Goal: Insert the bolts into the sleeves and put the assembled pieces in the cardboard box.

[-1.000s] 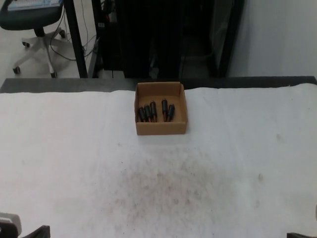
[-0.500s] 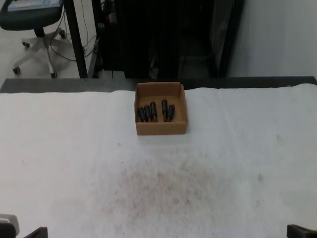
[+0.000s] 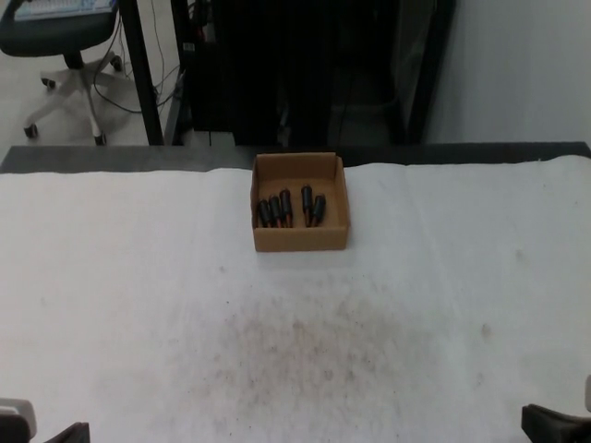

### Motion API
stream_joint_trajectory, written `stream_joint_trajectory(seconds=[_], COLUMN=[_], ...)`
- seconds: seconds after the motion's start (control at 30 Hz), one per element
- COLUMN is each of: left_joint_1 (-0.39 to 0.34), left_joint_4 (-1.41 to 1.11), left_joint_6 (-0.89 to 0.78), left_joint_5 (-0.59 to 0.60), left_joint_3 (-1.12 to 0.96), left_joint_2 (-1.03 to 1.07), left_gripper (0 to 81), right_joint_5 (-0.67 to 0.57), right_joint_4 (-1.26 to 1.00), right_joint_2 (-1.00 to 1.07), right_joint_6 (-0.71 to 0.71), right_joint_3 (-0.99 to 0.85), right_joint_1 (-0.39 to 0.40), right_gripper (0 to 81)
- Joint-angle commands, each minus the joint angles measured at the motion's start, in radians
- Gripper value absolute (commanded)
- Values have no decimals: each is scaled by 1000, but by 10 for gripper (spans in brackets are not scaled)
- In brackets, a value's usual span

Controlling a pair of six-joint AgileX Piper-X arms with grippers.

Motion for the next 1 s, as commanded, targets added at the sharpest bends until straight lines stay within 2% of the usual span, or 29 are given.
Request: stream_joint_trajectory(seconds=[0.0, 0.17, 0.33, 0.97], left_joint_1=[0, 0, 0, 0], left_joint_4=[-2, 0, 0, 7], left_joint_6=[-3, -3, -3, -28], left_joint_5=[0, 1, 1, 1], left_joint_3=[-9, -9, -9, -9], left_joint_2=[-9, -9, -9, -9], left_gripper=[3, 3, 3, 3], right_joint_5=[0, 1, 1, 1], right_joint_4=[-21, -16, 61, 85], right_joint_2=[-41, -45, -85, -109], right_joint_6=[-2, -2, -2, -2], right_joint_3=[-9, -9, -9, -9], right_joint_1=[76, 107, 107, 104], right_gripper=[8, 8, 8, 8])
